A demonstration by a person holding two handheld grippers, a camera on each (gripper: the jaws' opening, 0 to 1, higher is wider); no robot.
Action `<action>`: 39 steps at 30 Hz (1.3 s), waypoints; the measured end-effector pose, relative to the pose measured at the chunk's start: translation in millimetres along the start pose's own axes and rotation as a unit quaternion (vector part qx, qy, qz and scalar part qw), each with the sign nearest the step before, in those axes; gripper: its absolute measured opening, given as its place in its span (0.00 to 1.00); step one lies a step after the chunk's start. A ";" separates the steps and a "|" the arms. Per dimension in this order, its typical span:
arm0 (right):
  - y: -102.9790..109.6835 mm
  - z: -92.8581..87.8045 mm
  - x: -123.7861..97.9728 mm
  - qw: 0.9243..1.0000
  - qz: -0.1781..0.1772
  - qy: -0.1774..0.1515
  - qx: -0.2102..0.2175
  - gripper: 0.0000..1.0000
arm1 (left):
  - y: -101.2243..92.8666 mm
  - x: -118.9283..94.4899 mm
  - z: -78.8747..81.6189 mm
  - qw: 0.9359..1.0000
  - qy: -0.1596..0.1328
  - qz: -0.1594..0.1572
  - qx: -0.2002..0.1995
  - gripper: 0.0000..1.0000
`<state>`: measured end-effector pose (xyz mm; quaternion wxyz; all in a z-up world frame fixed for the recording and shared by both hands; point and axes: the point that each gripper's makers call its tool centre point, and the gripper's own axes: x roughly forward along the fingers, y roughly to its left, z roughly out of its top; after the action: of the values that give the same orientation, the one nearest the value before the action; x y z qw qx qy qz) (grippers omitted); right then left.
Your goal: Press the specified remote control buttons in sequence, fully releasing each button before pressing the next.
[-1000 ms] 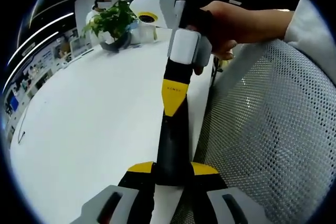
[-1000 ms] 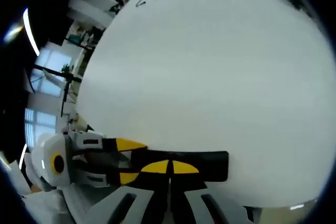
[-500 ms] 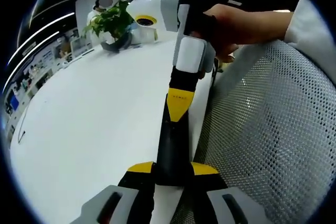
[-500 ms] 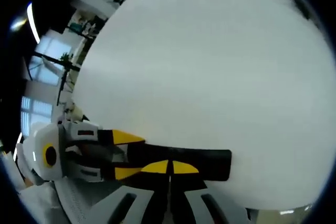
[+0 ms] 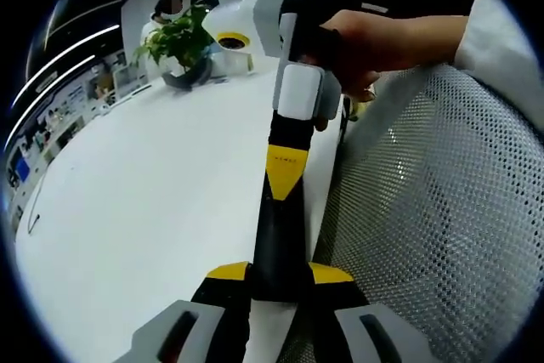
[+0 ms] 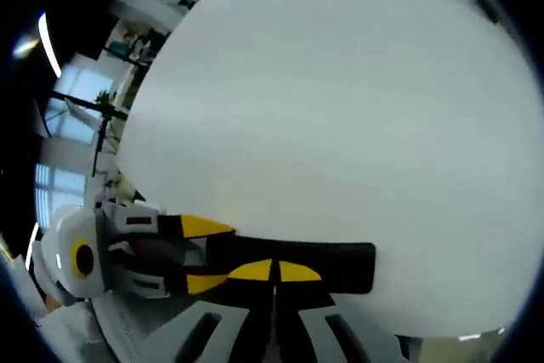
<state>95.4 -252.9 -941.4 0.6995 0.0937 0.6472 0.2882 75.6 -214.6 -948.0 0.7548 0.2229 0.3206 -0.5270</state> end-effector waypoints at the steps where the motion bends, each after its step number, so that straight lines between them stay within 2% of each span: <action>1: 0.5 -0.2 0.0 1.000 -0.002 0.001 -0.001 0.00 | 0.0 0.0 0.0 1.000 0.000 0.000 0.000 0.24; 5: -0.7 -0.5 -0.4 1.000 0.001 0.005 -0.002 0.00 | 0.1 0.2 0.1 1.000 0.001 0.000 0.000 0.24; 7: 0.5 0.3 -0.8 0.999 0.032 -0.011 0.022 0.00 | 0.0 0.1 0.0 1.000 0.000 0.000 0.000 0.24; 9: -0.9 0.8 -2.5 0.995 0.072 -0.027 0.071 0.00 | 0.1 0.1 0.0 1.000 -0.002 0.000 0.001 0.24; 10: -1.1 0.6 -3.2 0.990 0.085 -0.017 0.112 0.00 | 0.1 0.1 0.0 1.000 -0.002 0.000 0.001 0.24; 15: 1.5 1.0 -3.1 0.994 0.070 -0.012 0.081 0.00 | 0.2 0.2 0.0 1.000 0.000 0.001 0.000 0.24; 19: 0.0 -2.3 -3.4 0.995 0.059 -0.002 0.075 0.00 | 0.2 0.2 -0.2 1.000 0.000 0.001 -0.001 0.25; 29: 1.7 -7.5 -4.1 0.995 0.062 0.010 0.076 0.00 | 0.4 0.1 -0.4 1.000 0.000 0.001 -0.001 0.25; 32: 0.2 -13.3 -2.4 0.997 0.044 0.024 0.060 0.00 | 0.4 0.2 -0.3 1.000 0.000 0.001 -0.001 0.25; 39: 1.2 -14.3 -1.7 0.998 0.037 0.022 0.037 0.00 | -0.1 0.3 -0.7 1.000 0.000 0.001 0.004 0.25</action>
<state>81.4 -256.2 -941.4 0.6699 0.1366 0.6688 0.2920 75.4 -214.4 -948.7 0.7546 0.2262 0.3185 -0.5273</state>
